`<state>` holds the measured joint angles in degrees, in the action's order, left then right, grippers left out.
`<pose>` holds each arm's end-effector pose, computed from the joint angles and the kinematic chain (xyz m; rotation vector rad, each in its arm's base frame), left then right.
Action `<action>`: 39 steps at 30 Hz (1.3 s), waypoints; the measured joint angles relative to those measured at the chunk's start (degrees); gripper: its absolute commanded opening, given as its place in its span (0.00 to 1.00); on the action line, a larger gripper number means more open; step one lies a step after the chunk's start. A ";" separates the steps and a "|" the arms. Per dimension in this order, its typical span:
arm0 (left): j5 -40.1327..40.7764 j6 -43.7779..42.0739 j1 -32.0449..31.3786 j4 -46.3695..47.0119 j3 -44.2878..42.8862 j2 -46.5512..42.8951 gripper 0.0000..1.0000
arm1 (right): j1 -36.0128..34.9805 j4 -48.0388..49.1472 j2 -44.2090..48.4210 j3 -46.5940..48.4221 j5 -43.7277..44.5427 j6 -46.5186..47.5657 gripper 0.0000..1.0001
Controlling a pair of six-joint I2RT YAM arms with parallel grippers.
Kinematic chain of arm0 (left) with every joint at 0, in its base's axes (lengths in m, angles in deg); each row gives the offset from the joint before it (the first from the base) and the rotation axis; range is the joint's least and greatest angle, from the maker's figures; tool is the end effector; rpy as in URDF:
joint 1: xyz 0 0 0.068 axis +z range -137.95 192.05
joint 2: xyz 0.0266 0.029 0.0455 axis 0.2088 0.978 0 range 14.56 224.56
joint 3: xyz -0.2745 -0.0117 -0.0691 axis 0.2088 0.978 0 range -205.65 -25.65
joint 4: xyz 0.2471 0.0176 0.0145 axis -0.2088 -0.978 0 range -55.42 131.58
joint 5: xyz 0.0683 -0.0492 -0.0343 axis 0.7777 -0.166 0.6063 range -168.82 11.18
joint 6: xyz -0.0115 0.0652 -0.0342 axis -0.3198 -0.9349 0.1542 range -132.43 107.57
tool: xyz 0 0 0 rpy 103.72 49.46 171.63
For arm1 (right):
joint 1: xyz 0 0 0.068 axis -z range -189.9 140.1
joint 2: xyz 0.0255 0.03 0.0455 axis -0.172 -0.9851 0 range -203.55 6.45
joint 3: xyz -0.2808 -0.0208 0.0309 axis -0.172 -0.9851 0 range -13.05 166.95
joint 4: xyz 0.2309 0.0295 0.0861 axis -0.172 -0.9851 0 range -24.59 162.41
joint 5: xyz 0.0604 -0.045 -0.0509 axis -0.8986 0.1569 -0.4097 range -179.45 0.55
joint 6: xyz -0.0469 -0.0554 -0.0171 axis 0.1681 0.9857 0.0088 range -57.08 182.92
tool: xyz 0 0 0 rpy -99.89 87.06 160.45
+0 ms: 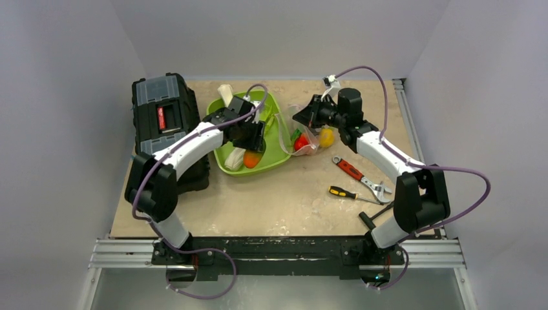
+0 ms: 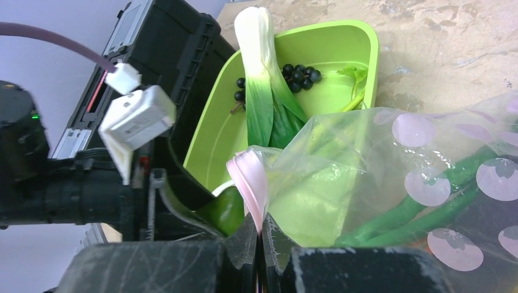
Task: Place the food in the zip-top bag and seal the zipper
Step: Pick up the fake fruit from the bin, then place the fake fruit in the zipper food storage bag.
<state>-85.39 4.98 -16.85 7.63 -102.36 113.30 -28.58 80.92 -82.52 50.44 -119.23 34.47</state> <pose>0.3242 -0.1871 0.2414 0.3062 2.5858 -0.4504 0.3425 0.1486 0.3056 -0.2137 1.9505 1.0391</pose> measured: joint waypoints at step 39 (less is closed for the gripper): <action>-18.34 37.11 -4.31 27.82 1.66 1.40 0.06 | 0.04 3.52 2.01 -1.92 -3.48 -2.16 0.00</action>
<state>-103.73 42.09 -21.16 35.45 -100.70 114.69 -28.54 84.44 -80.51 48.51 -122.70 32.31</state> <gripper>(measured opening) 0.497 0.003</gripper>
